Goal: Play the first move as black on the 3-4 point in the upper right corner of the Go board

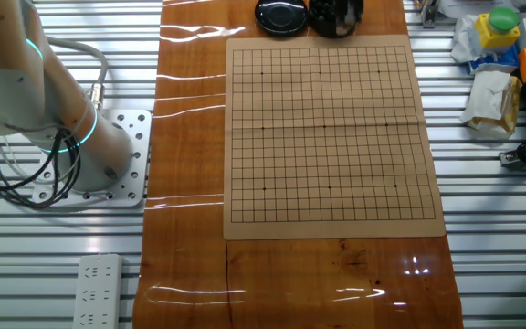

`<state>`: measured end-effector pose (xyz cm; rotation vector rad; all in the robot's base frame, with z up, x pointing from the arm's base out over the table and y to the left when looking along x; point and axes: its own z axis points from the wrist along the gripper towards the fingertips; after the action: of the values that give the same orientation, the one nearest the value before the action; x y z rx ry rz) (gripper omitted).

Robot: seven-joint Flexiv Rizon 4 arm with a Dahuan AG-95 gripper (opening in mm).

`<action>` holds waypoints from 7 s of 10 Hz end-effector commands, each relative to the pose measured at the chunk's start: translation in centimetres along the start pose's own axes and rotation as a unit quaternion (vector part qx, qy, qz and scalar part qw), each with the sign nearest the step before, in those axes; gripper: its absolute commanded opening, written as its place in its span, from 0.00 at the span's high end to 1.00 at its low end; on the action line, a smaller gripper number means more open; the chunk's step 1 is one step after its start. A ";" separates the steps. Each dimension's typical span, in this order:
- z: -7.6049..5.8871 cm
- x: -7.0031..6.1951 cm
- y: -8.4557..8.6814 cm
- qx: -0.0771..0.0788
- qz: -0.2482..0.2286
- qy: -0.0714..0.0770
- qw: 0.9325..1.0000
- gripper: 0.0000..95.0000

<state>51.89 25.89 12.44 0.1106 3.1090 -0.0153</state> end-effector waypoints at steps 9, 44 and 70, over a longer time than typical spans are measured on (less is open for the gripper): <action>3.1 0.7 8.8 -0.038 -0.002 -0.010 0.999 1.00; 7.5 1.3 8.7 -0.048 -0.011 -0.016 0.999 0.60; 7.5 1.3 8.7 -0.047 -0.008 -0.020 0.999 1.00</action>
<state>51.42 34.64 4.75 0.0829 3.0647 0.1275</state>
